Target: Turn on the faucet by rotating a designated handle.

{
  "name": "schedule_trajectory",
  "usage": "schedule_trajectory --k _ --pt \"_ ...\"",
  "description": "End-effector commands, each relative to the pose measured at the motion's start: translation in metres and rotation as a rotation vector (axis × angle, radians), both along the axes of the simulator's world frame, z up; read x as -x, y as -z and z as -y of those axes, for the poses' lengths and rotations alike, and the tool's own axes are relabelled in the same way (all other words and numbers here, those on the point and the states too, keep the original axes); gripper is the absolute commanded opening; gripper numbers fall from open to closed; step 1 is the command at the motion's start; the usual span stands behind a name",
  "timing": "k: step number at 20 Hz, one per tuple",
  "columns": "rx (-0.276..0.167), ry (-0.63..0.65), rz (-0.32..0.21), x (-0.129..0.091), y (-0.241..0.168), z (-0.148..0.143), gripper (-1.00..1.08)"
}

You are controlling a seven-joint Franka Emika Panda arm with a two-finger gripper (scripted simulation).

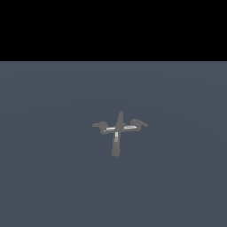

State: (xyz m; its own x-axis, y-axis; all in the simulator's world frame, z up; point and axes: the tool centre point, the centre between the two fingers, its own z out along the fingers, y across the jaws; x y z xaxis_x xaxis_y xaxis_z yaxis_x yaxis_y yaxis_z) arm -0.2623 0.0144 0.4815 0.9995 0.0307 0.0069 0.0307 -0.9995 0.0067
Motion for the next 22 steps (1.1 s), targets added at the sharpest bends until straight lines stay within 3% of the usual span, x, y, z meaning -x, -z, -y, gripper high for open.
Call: schedule_trajectory --k 1,12,22 --pt "0.0 0.0 0.0 0.0 0.0 0.0 -1.0" --pt "-0.001 0.069 0.0 -0.01 0.022 -0.012 -1.0" --pt "-0.003 0.249 -0.001 -0.04 0.081 -0.039 -1.0"
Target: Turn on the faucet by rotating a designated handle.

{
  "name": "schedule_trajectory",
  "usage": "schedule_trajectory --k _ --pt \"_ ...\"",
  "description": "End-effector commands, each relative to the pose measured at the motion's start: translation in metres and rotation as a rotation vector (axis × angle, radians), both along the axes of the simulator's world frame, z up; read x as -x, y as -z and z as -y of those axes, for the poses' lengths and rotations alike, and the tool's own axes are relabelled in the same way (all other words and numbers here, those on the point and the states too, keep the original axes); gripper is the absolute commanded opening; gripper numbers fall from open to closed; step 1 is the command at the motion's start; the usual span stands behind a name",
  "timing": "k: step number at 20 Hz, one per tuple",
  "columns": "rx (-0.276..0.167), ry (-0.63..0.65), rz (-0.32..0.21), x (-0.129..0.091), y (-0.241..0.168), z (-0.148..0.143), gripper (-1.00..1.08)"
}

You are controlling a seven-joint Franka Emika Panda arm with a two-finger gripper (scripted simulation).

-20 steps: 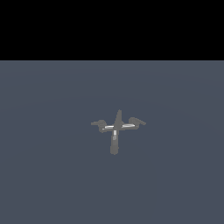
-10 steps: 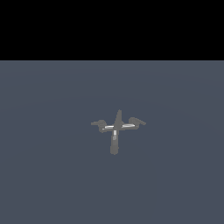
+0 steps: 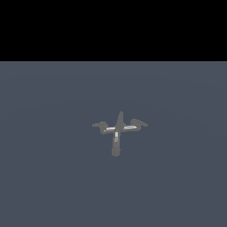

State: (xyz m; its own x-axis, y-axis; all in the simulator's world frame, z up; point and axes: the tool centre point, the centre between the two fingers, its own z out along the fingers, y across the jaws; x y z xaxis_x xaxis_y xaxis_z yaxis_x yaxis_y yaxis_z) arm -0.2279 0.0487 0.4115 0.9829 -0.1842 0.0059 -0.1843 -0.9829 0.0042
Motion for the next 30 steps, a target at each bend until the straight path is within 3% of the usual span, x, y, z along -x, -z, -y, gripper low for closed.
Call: schedule_trajectory --k 1,15,30 --pt "-0.001 0.055 0.0 -0.01 0.018 -0.008 -1.0" --pt "-0.008 0.368 -0.002 -0.075 0.121 -0.041 -1.0" --pt "-0.014 0.652 -0.003 -0.142 0.213 -0.052 -1.0"
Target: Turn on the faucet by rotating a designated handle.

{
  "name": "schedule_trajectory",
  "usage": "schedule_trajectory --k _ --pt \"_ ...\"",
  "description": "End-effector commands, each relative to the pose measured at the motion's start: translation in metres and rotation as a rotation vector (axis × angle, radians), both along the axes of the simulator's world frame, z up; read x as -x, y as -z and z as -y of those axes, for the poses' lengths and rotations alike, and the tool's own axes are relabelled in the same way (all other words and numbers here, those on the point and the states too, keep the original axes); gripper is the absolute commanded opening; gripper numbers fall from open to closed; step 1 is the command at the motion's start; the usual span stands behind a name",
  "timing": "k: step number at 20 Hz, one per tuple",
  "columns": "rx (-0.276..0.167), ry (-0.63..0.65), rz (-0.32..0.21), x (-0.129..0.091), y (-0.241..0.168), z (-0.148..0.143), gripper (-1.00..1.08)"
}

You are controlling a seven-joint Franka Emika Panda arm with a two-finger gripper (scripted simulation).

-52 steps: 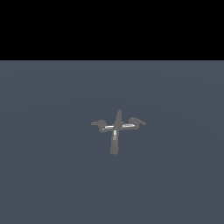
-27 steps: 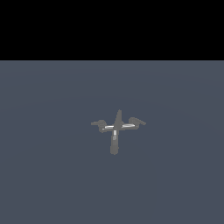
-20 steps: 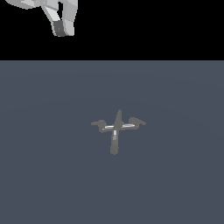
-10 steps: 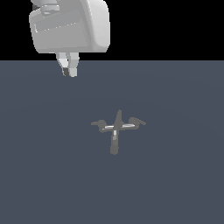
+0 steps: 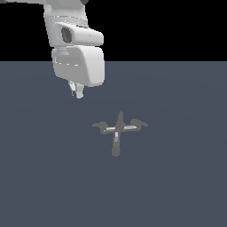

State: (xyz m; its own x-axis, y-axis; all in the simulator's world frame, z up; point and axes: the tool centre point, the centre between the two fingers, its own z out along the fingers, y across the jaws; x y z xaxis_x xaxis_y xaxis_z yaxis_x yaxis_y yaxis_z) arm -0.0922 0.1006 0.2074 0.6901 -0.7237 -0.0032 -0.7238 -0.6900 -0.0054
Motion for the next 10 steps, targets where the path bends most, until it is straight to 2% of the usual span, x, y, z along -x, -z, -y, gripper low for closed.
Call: schedule_trajectory --k 1,10 --pt "-0.001 0.046 0.001 -0.011 0.015 0.0 -1.0" --pt "0.002 0.211 -0.001 -0.051 0.069 0.005 -1.0"
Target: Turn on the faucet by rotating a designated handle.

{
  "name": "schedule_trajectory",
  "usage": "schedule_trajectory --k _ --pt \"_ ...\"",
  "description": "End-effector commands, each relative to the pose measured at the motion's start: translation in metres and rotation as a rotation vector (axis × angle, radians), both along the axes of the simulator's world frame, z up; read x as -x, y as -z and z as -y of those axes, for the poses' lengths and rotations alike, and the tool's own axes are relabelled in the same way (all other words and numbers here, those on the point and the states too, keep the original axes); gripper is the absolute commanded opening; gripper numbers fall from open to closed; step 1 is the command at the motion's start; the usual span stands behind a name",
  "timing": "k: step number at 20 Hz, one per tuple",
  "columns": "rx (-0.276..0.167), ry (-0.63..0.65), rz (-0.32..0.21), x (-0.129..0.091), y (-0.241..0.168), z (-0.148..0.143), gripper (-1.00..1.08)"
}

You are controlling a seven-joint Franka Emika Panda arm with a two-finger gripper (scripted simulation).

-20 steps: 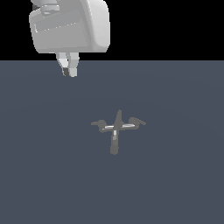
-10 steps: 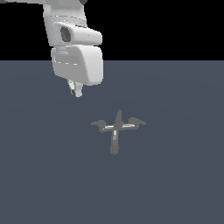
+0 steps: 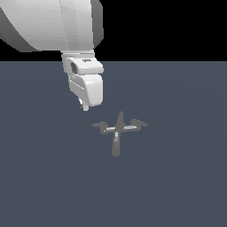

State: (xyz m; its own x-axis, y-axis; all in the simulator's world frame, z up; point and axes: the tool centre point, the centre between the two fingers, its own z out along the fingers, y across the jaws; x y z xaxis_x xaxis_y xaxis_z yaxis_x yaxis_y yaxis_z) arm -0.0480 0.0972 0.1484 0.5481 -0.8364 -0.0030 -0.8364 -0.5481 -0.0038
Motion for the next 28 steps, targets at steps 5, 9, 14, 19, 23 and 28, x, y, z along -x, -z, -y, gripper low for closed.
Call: schedule_trajectory --k 5,9,14,19,23,28 --pt "0.004 0.122 -0.001 -0.029 0.039 0.008 -1.0" --pt "0.006 0.185 -0.001 -0.044 0.059 0.013 -1.0" --pt "0.006 0.246 -0.002 -0.058 0.078 0.02 -1.0" --pt "0.006 0.28 -0.002 -0.066 0.088 0.023 -1.0" --pt "0.005 0.287 -0.002 -0.068 0.09 0.024 -1.0" --pt "0.004 0.281 -0.002 -0.067 0.088 0.023 -1.0"
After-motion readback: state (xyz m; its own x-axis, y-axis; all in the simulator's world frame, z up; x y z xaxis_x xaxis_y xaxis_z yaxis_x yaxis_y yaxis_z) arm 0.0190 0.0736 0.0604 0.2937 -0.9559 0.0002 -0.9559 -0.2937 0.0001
